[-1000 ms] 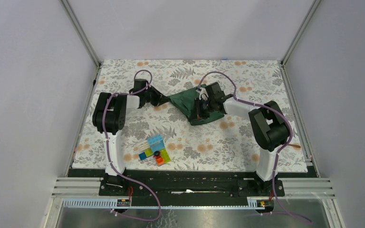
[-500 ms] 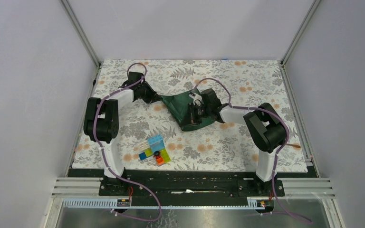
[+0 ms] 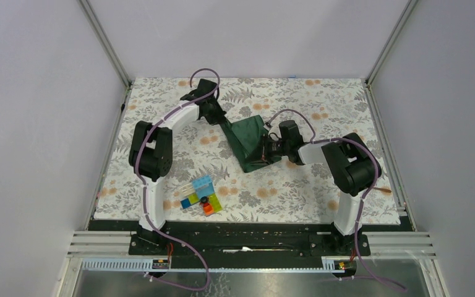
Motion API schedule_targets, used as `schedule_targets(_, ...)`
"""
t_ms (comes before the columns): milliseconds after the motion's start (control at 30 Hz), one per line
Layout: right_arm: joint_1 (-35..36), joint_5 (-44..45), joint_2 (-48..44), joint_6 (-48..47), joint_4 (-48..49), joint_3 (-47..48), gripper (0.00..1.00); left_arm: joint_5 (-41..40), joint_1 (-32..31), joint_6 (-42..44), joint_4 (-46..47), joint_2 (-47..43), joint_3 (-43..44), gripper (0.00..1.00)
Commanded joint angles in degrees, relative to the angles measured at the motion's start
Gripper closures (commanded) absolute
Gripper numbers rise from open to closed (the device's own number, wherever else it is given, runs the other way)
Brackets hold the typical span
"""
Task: Fold the napkin into a case and place the utensils inside
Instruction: Fold the lower triangle-folded napkin at the center of the board.
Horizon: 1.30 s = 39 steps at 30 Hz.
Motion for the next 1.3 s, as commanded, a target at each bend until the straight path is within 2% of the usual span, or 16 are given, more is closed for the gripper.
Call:
schedule_targets(0, -1.0, -2.3, -1.5, 0.6, 0.6, -1.3, 1.0, -7.9, -1.5, 0.2, -1.6, 3.3, 7.0, 1.0)
schedule_targets(367, -3.5, 1.2, -2.7, -6.7, -8.1, -0.8, 1.0, -6.9, -4.2, 0.4, -2.7, 10.1, 14.5, 1.0)
schedule_targets(600, -3.9, 3.5, -2.1, -11.2, -13.4, 1.1, 1.0, -6.0, -5.0, 1.3, -3.1, 13.3, 17.5, 0.94)
schedule_targets(733, -3.8, 4.7, -2.0, -13.3, -15.4, 1.9, 0.95, -6.0, -5.2, 1.4, -3.2, 14.4, 18.1, 0.93)
schedule_targets(833, -3.8, 7.0, -2.9, -15.6, -18.2, 2.7, 0.87, -6.0, -5.3, 1.5, -3.3, 14.9, 18.4, 0.92)
schedule_targets(967, -3.8, 9.3, -4.9, -20.1, -23.1, 4.5, 0.62, -4.7, -5.3, 1.6, -3.2, 15.5, 18.4, 0.92)
schedule_targets(1100, -2.3, 15.2, -11.1, -25.6, -28.2, 5.7, 0.37, -4.0, -5.3, 1.6, -3.2, 15.8, 18.7, 0.92)
schedule_targets(1267, 1.6, 29.8, -14.8, -33.5, -30.9, 9.2, 0.23, -2.8, -5.4, 2.0, -3.9, 15.8, 19.1, 0.92)
